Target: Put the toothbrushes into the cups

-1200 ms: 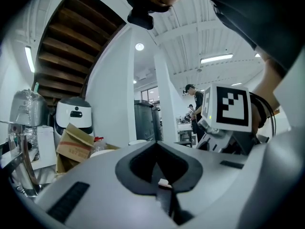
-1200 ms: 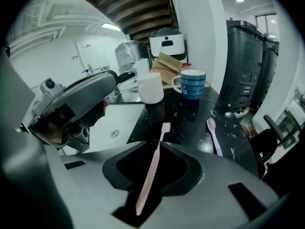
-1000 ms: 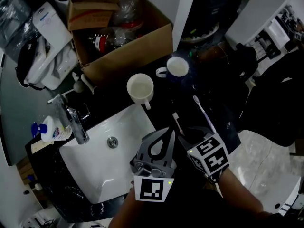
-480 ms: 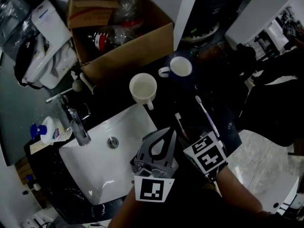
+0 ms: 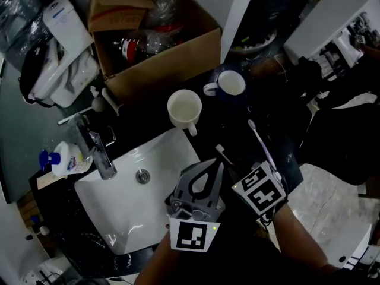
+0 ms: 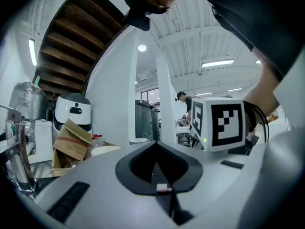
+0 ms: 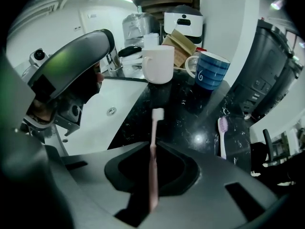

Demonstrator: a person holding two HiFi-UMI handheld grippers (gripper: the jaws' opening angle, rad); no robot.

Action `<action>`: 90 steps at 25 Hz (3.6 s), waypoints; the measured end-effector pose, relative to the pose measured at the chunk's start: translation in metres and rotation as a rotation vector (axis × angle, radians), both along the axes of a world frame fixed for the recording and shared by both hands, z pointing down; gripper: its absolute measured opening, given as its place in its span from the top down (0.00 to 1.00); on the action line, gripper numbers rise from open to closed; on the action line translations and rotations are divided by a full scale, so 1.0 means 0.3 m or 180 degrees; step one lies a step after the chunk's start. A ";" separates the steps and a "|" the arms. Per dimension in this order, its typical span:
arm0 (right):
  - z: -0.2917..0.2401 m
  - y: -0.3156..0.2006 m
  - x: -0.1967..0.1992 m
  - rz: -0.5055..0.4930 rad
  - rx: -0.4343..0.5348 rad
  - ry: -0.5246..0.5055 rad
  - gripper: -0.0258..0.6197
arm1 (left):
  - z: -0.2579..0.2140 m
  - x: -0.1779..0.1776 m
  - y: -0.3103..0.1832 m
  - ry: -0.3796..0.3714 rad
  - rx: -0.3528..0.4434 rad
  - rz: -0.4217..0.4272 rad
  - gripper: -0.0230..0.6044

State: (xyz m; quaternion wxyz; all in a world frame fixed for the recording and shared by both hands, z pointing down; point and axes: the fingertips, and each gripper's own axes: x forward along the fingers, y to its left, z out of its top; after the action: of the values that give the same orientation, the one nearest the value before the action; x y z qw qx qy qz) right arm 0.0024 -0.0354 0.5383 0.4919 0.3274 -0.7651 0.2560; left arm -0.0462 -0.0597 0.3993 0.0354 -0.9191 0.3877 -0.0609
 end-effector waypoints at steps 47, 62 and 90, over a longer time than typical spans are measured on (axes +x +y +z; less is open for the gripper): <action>-0.952 -0.122 -0.160 -0.0084 0.2763 -0.3455 0.87 | -0.344 -0.176 -0.053 -0.0027 0.0243 -0.0821 0.95; -1.184 -0.163 -0.214 -0.0164 0.2889 -0.3987 0.87 | -0.372 -0.036 0.016 0.0130 0.0136 -0.0400 0.95; -1.052 -0.174 -0.233 -0.0449 0.3019 -0.3185 0.87 | -0.368 -0.204 -0.090 0.0086 0.0079 -0.0855 0.95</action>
State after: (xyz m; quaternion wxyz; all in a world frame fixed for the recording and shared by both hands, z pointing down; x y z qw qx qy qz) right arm -0.0675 -0.0876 0.2227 -0.1010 0.2992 -0.9487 -0.0185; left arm -0.1073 -0.0866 0.2890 0.0330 -0.8591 0.5085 -0.0479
